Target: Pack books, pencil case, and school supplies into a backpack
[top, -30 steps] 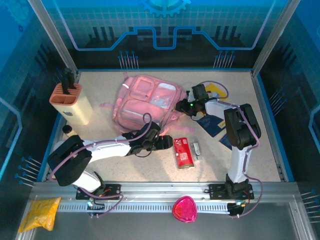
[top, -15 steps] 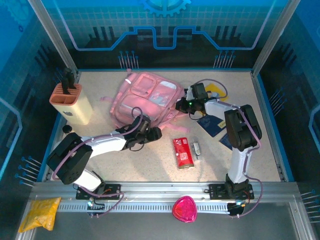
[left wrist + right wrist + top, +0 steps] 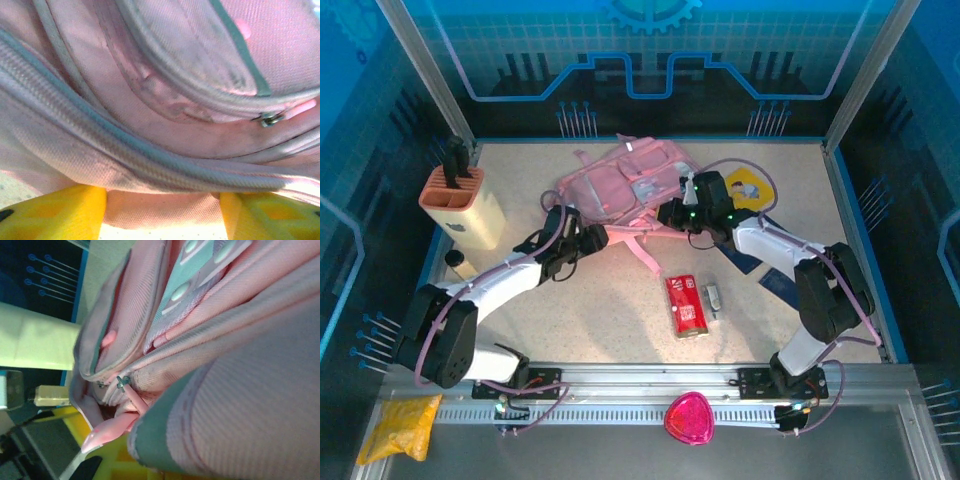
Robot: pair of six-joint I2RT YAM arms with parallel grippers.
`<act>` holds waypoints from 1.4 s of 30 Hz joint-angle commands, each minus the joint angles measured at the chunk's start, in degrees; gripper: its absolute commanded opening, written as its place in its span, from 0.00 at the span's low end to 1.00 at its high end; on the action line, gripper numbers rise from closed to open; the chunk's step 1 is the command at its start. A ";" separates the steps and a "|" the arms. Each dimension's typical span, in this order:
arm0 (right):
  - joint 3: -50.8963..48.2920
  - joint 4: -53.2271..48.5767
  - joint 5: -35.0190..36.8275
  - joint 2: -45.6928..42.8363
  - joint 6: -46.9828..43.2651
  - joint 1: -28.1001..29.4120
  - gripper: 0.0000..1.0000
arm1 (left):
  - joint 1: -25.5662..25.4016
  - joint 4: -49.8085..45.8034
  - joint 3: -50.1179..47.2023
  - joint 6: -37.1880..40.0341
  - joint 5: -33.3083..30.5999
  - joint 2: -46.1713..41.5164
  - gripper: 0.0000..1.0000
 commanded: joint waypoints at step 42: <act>-4.26 8.53 5.16 -5.14 23.44 4.15 0.00 | -29.06 -6.61 19.01 -1.58 -25.70 17.12 0.62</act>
